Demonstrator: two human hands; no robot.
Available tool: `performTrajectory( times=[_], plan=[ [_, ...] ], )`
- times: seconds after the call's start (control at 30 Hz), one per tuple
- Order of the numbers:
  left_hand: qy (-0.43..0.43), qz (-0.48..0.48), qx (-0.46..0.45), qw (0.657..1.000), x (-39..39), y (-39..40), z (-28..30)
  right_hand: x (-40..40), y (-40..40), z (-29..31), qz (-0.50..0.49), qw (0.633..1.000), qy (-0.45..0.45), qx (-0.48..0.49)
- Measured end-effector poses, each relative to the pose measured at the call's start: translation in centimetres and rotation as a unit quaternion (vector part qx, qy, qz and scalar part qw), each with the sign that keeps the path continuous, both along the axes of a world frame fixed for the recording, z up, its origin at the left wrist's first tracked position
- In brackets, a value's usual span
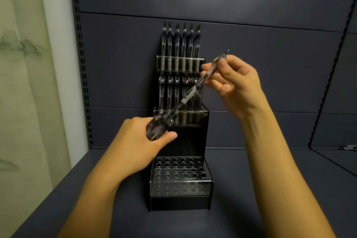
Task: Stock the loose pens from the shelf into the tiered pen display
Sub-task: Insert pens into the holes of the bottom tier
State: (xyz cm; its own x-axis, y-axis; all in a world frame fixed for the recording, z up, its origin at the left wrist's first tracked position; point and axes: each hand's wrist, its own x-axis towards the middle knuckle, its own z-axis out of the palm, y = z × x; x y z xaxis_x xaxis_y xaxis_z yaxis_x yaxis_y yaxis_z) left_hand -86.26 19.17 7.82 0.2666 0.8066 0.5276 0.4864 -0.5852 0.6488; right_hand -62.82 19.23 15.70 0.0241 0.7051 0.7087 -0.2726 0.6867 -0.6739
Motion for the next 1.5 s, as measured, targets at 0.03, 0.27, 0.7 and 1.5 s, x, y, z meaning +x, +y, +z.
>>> performTrajectory(
  times=[0.03,0.27,0.7,1.5],
  plan=[
    [0.011,0.006,0.010,1.000,-0.1,0.0,-0.3,0.3,0.0,0.3,-0.052,0.999,-0.001,-0.003],
    [0.091,0.013,0.022,0.996,-0.4,0.0,-1.3,0.8,1.2,1.5,-0.284,0.953,-0.105,-0.017],
    [0.125,0.004,0.018,0.992,-0.3,0.0,-1.5,-0.8,3.1,0.7,-0.371,0.864,-0.327,-0.094],
    [0.076,0.011,-0.008,0.997,0.8,0.3,-2.7,-2.0,-2.5,-3.1,-0.142,0.912,-0.383,-0.045]
  ],
)
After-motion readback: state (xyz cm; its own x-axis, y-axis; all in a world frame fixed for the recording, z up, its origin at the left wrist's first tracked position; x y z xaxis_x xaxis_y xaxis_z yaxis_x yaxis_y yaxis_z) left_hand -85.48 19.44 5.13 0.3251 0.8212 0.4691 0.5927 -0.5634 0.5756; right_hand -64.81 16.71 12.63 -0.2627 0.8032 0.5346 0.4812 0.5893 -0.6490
